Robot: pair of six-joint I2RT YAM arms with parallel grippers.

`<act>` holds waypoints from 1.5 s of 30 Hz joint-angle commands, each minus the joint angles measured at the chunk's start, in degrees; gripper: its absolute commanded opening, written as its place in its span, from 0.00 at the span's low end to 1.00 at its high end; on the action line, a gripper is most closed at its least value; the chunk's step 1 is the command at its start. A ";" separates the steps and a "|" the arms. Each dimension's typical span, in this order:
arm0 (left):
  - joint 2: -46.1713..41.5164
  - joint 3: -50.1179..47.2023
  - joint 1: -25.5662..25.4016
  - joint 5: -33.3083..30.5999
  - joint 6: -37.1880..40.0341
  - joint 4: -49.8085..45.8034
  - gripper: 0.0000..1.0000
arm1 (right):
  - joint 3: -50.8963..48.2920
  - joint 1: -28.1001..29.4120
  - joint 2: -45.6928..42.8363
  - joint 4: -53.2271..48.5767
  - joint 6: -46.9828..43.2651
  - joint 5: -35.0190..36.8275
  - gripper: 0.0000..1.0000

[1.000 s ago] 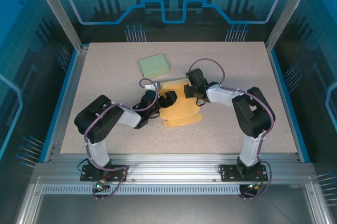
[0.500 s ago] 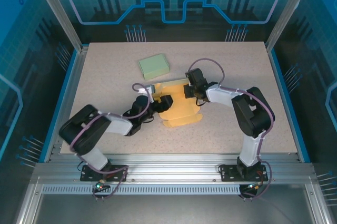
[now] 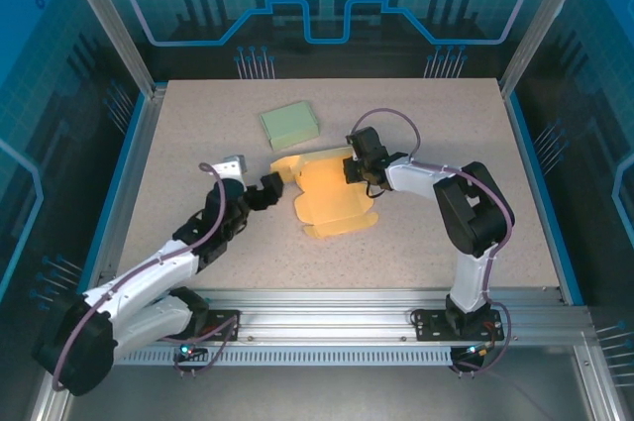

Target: Fold the paper box

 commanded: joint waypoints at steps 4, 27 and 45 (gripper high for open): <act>7.83 4.65 9.05 -2.80 6.23 -9.28 0.88 | -0.89 0.91 2.39 -4.61 1.04 -2.54 0.00; 31.32 17.59 3.71 13.89 7.69 -3.95 0.79 | -1.16 1.02 1.83 -4.43 0.64 -2.19 0.00; 33.08 17.31 -0.13 20.29 10.60 2.41 0.68 | -0.98 1.02 2.21 -4.44 0.86 -2.68 0.00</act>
